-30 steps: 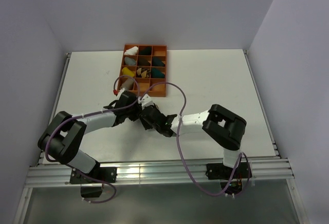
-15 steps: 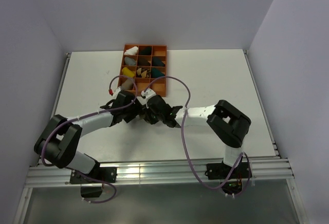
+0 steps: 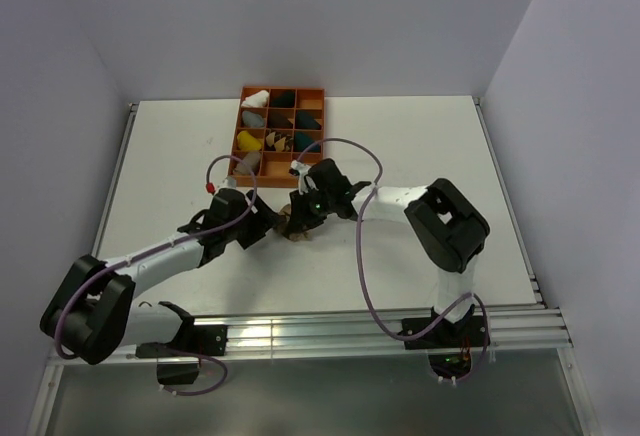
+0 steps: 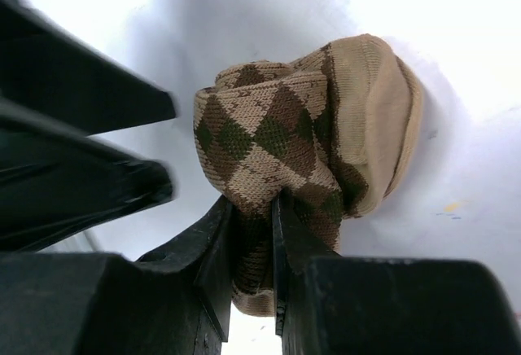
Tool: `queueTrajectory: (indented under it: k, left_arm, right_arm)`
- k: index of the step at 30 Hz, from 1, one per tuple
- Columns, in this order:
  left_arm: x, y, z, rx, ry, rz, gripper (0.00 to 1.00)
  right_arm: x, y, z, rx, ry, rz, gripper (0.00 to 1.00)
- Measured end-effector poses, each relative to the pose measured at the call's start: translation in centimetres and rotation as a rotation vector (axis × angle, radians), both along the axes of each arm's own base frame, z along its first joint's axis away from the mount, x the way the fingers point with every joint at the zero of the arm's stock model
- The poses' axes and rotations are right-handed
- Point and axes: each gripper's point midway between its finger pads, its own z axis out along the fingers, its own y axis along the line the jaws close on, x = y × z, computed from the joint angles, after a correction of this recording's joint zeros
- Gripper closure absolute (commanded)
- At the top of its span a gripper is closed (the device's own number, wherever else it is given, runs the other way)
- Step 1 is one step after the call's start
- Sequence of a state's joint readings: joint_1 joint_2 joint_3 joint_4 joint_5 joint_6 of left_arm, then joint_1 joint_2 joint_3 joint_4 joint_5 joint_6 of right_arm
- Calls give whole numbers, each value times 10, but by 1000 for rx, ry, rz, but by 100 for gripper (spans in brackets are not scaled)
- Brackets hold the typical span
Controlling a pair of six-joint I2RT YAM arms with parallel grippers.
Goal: Roll the socks
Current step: Roll the sock at the center of the board.
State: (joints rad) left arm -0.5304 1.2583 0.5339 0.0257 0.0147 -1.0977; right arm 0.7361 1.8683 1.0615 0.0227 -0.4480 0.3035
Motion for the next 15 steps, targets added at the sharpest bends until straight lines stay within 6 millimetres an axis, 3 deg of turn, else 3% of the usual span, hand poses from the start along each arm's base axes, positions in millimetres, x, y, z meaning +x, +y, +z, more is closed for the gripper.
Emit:
queueTrajectory:
  k: [7, 15]
  left_arm:
    - [-12, 1, -29, -15, 58, 3, 24]
    - [-4, -6, -29, -56, 29, 7, 25]
  right_arm:
    - [-16, 1, 2, 96, 209, 52, 100]
    - [-18, -2, 0, 203, 398, 48, 100]
